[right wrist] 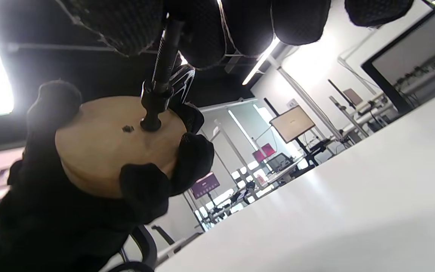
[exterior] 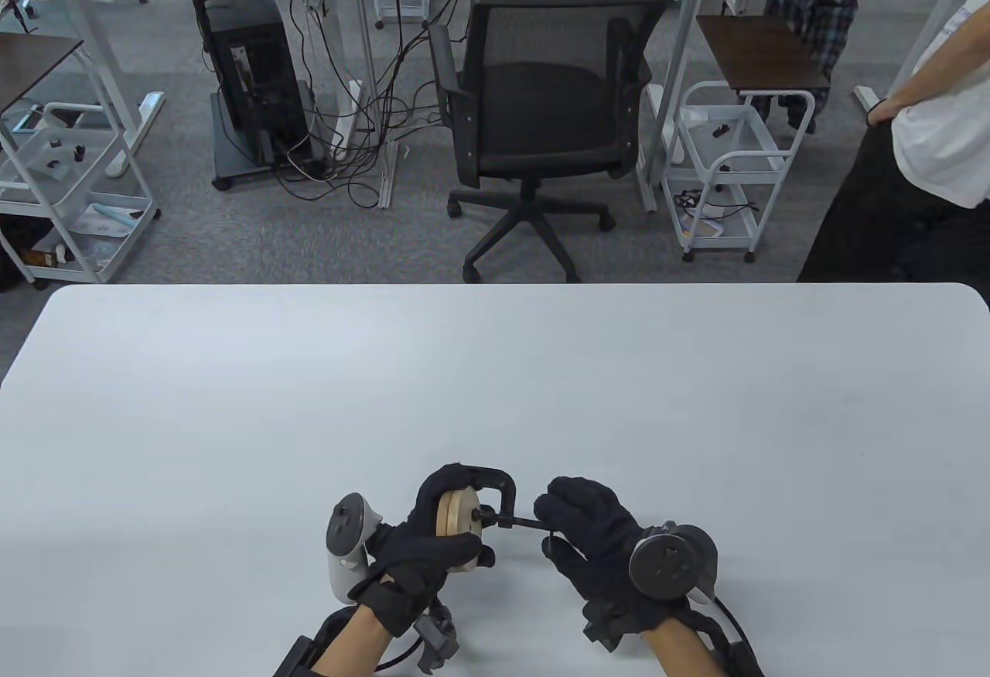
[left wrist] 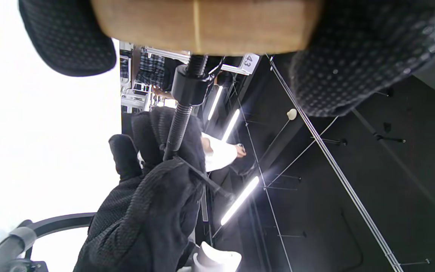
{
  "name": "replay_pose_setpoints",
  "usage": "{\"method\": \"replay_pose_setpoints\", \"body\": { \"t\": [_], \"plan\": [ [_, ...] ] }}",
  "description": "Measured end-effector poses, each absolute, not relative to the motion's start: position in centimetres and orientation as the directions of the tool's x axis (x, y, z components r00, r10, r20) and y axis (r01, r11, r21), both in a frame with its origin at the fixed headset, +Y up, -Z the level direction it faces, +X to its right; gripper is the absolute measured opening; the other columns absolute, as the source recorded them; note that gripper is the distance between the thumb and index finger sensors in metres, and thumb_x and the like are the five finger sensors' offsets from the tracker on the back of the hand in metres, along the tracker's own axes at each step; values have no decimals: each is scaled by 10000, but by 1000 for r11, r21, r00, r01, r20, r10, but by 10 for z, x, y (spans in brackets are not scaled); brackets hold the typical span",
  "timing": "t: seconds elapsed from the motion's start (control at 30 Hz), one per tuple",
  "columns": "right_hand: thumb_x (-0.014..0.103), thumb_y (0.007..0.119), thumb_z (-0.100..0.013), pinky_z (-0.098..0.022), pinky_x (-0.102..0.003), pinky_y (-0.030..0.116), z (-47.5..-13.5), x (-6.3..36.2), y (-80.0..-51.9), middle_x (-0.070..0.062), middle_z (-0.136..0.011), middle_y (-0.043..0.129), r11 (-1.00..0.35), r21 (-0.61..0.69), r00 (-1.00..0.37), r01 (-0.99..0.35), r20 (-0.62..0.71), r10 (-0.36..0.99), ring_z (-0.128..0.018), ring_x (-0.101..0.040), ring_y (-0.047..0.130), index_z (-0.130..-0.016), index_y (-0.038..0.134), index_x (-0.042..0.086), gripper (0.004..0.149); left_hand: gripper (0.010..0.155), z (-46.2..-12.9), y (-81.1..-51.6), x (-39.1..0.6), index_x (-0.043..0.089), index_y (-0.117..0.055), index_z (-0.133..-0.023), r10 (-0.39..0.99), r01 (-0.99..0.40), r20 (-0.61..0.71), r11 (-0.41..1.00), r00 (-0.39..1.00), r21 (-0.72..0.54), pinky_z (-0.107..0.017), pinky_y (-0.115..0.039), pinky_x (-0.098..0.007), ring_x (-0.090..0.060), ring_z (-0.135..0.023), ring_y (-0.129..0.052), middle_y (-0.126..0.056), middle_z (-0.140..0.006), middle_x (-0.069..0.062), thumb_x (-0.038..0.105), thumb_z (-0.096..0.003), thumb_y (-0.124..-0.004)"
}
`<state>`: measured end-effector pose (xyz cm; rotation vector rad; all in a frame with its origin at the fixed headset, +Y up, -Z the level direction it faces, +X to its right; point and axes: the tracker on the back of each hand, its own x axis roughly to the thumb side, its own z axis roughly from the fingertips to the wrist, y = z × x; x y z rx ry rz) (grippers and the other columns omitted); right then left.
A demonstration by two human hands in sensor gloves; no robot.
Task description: Screw the clamp shut
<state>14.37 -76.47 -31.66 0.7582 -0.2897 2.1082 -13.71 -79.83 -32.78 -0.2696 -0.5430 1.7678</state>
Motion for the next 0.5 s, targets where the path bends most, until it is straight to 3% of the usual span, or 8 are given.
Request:
{"method": "replay_pose_setpoints", "body": {
  "t": [0.17,0.27,0.37,0.5],
  "plan": [
    [482,746,-476,-541,-667,660,-323,146,-777,-165,-883,864,-425,174,-308,-888,461,833,-809,-454,780,-796,892,103,517,970,-327,-798,-134,362,-345,-1131,964,-849,111,-155,-242,-505,-547,-824,-627,-588,-999,-528,-305,-1241,13,548,-439,-998],
    [455,766,-480,-532,-671,657,-324,146,-781,-190,-850,884,-338,224,-234,-914,389,891,-783,-474,787,-756,915,71,496,969,-327,-799,-134,359,-347,-1131,965,-852,112,-151,-237,-502,-546,-823,-629,-589,-999,-527,-305,-1241,9,548,-439,-998],
    [456,767,-480,-535,-671,651,-324,146,-779,-200,-871,863,-369,205,-267,-906,399,877,-796,-484,765,-781,902,57,518,969,-327,-798,-134,359,-346,-1131,965,-853,110,-153,-237,-498,-546,-822,-629,-590,-998,-528,-304,-1240,9,547,-439,-998],
    [474,753,-481,-557,-671,623,-322,150,-772,-203,-964,760,-465,125,-358,-877,474,804,-852,-500,685,-925,781,81,594,969,-327,-798,-137,359,-346,-1131,962,-858,108,-169,-251,-485,-544,-821,-631,-592,-997,-525,-303,-1240,8,546,-439,-998]
  ]
}}
